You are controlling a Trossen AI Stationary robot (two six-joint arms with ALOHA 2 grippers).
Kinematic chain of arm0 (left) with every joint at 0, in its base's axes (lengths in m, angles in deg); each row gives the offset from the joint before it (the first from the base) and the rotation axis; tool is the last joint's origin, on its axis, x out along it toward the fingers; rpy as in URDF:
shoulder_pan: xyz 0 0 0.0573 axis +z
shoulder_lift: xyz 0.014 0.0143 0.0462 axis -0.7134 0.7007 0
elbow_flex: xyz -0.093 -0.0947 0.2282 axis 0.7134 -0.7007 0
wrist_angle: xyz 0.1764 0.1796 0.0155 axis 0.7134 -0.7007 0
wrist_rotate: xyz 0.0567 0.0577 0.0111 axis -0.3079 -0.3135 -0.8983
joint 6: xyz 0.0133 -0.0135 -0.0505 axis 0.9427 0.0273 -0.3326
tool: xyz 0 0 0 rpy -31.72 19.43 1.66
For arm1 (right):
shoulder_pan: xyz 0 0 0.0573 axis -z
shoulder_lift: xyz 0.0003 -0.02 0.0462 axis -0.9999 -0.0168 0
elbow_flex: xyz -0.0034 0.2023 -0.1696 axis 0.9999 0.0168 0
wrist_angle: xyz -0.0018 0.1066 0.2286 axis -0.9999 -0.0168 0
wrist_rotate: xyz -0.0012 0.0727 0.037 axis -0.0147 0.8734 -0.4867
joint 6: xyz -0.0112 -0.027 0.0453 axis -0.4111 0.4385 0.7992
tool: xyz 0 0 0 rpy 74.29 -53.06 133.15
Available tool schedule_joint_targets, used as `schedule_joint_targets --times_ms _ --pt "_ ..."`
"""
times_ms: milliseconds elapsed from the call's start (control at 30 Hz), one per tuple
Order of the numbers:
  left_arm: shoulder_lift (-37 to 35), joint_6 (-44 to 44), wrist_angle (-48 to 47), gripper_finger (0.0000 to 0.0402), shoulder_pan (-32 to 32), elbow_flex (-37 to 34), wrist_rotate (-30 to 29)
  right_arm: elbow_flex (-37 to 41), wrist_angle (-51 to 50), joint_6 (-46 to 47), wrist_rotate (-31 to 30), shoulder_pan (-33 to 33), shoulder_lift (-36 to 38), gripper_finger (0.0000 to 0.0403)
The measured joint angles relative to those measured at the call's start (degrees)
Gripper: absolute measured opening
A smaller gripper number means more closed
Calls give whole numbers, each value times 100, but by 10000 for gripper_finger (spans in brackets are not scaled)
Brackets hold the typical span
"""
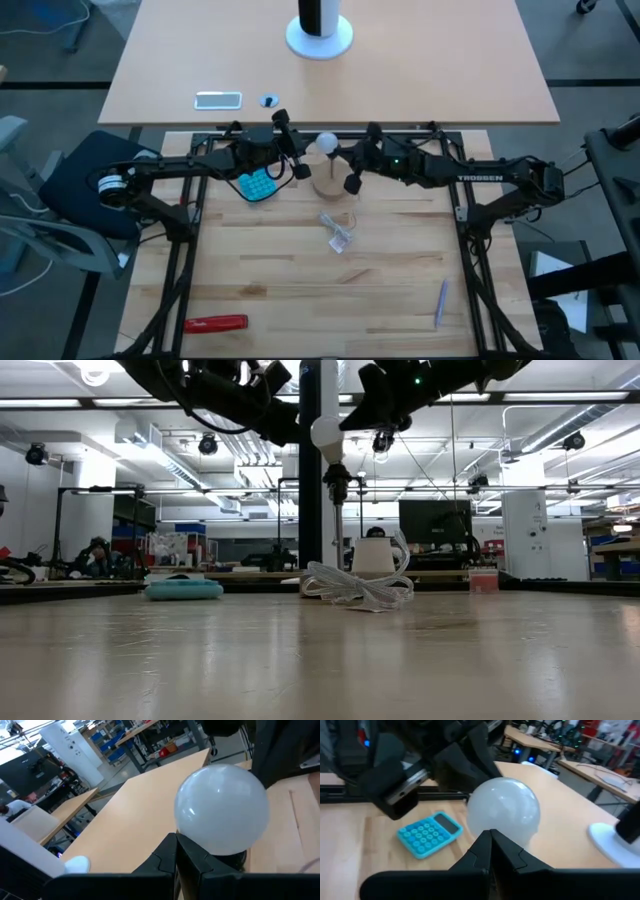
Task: Screw lightbulb
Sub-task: Insert the light bulb into the desk lamp
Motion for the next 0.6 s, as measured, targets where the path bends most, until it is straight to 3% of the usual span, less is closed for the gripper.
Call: schedule_joint_targets --times_ms 600 --pt "0 -2 -50 0 -28 -2 184 -2 50 -126 -432 39 85 0"
